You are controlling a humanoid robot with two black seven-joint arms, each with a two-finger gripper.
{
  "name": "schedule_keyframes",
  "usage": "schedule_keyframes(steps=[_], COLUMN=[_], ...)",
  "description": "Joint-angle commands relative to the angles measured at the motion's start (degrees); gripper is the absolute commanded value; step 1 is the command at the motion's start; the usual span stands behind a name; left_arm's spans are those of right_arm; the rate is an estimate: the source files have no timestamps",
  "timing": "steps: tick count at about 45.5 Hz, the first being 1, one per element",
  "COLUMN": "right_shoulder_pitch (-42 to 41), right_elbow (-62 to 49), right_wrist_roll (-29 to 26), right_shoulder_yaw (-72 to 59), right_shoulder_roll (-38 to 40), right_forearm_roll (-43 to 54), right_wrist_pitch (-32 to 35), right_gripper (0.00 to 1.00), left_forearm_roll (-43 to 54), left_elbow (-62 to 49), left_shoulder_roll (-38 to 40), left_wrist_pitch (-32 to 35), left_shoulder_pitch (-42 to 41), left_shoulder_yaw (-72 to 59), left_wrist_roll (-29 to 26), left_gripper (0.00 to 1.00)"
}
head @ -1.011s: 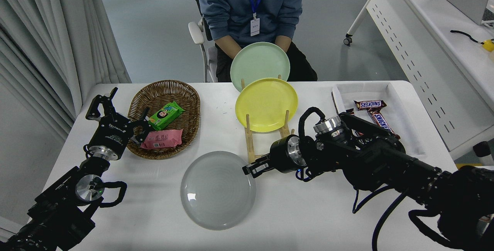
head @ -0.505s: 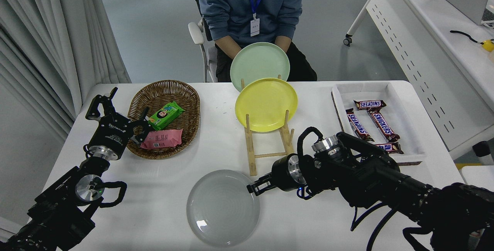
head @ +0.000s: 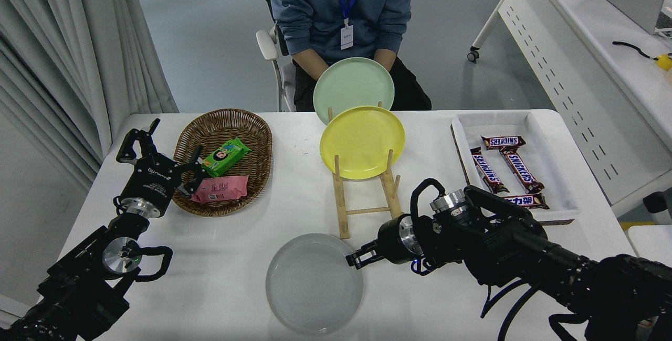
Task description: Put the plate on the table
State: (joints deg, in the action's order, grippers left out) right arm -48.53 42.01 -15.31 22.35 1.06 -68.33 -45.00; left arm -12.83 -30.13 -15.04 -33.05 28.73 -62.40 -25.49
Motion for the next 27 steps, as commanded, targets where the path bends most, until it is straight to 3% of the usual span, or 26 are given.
schedule_keyframes(steps=[1, 2, 6, 9, 27], right_shoulder_pitch=[0.1, 0.0, -0.2, -0.2, 1.2], right_elbow=[-0.4, -0.3, 0.1, 0.5, 22.0], right_wrist_roll=[-0.4, -0.4, -0.6, -0.7, -0.7], right_shoulder_yaw=[0.3, 0.0, -0.1, -0.2, -0.8], right_shoulder_roll=[0.0, 0.0, 0.0, -0.1, 3.7], right_forearm_roll=[0.2, 0.8, 3.0, 3.6, 3.5], right_wrist_pitch=[0.0, 0.0, 0.0, 0.0, 0.0], right_gripper=[0.63, 0.90, 0.91, 0.99, 0.99], left_forearm_roll=[0.0, 0.0, 0.0, 0.0, 0.0], left_elbow=[0.0, 0.0, 0.0, 0.0, 0.0], left_shoulder_roll=[0.0, 0.0, 0.0, 0.0, -0.1], left_wrist_pitch=[0.0, 0.0, 0.0, 0.0, 0.0], left_shoulder_pitch=[0.0, 0.0, 0.0, 0.0, 0.0], left_shoulder_yaw=[0.0, 0.0, 0.0, 0.0, 0.0], left_wrist_roll=[0.0, 0.0, 0.0, 0.0, 0.0], left_gripper=[1.00, 1.00, 1.00, 1.00, 1.00])
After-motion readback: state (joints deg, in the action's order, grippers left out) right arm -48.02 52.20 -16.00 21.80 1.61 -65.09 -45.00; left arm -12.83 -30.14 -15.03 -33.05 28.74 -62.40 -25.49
